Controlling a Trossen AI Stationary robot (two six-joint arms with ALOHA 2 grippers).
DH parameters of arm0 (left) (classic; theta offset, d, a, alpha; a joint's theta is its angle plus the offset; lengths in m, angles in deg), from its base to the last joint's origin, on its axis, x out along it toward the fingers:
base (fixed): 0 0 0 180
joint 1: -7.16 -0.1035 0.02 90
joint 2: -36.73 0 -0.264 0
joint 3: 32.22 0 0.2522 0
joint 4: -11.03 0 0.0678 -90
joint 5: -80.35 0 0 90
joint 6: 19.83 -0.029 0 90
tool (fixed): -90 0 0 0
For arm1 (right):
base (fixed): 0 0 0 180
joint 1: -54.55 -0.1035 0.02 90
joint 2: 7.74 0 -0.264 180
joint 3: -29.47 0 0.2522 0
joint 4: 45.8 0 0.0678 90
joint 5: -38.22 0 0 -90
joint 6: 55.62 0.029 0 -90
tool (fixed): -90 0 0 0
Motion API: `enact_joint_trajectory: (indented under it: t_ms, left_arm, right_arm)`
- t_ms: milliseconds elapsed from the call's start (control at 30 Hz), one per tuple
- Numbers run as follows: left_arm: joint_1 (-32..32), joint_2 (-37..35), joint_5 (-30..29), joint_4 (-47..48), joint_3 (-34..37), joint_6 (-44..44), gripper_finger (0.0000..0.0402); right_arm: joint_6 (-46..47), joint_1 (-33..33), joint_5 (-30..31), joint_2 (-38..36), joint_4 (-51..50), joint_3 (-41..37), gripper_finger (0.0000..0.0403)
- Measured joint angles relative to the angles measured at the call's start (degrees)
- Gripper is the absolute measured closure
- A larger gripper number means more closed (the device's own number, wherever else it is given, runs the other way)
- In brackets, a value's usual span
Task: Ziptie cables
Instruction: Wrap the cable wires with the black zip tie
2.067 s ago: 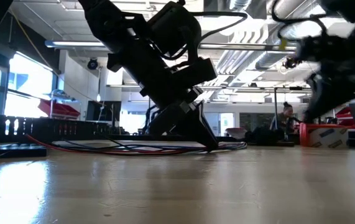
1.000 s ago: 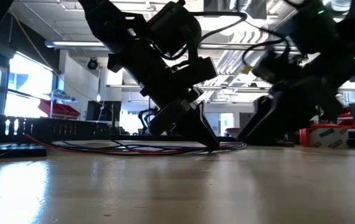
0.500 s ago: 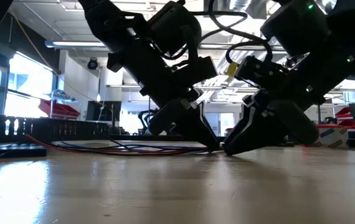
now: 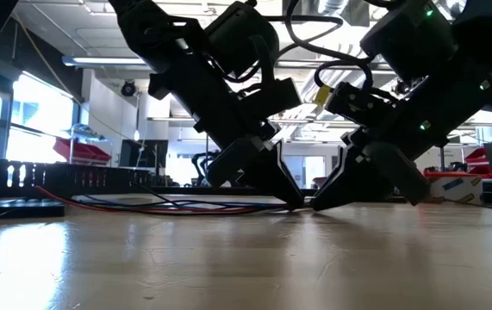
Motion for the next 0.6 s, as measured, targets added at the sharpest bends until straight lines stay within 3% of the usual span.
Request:
enact_joint_trajectory:
  t_ms: [200, 467, 600]
  left_arm:
    - [0.0, 0.0, 0.0, 0.1, 0.0, 0.0, 0.0401]
    - [0.0, 0.0, 0.1, 0.0, 0.0, 0.0, 0.0401]
    - [0.0, 0.0, 0.1, 0.1, 0.0, 0.0, 0.0401]
  right_arm:
    - [0.1, 0.0, -0.6, 0.0, 0.6, 0.0, 0.0376]
    - [2.8, 0.1, -0.9, 0.0, 2.5, 0.0, 0.0319]
    - [3.0, 0.2, -0.3, 0.0, 2.2, 0.0, 0.0315]
